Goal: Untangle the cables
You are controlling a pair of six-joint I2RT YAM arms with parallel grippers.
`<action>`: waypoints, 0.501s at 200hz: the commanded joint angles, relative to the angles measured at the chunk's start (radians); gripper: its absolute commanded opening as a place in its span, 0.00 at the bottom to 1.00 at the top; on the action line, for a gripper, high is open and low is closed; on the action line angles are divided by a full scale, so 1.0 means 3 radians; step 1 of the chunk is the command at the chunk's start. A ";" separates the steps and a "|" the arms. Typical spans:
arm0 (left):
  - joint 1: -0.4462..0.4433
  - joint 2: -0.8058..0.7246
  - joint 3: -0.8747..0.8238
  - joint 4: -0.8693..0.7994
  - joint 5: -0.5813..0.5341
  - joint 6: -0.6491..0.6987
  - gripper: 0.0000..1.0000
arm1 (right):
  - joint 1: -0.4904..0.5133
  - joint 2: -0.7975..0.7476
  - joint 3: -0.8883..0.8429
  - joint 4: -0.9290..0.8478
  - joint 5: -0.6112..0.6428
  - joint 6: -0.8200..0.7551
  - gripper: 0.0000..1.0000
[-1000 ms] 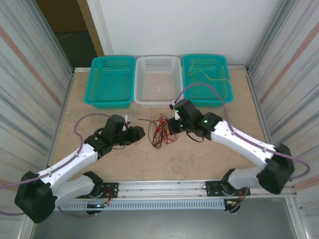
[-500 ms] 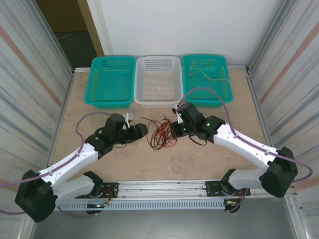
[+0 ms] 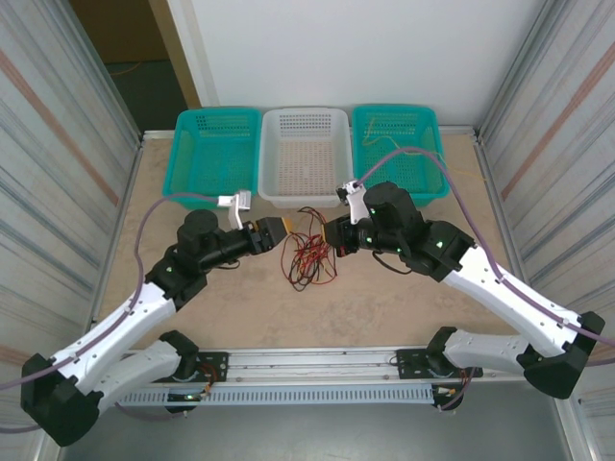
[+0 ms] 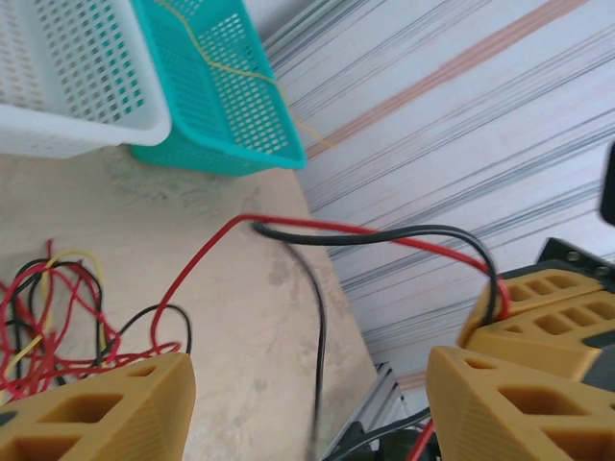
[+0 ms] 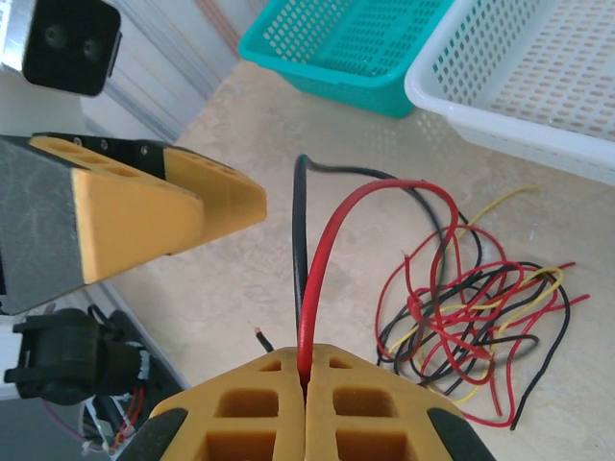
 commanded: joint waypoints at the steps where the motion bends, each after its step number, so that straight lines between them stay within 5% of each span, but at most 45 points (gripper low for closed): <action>1: -0.0008 -0.0056 0.0048 0.0199 0.0173 0.0016 0.59 | 0.0029 -0.0026 0.0063 0.0117 -0.0111 -0.0014 0.07; 61: -0.0182 0.0114 -0.0193 0.0281 0.0136 -0.0023 0.51 | 0.0031 -0.0005 -0.0002 0.0191 -0.0144 0.0008 0.08; 100: -0.0146 -0.0082 -0.0165 -0.0004 -0.0390 0.0125 0.46 | 0.0029 -0.0007 -0.0100 0.0285 -0.0275 0.0056 0.08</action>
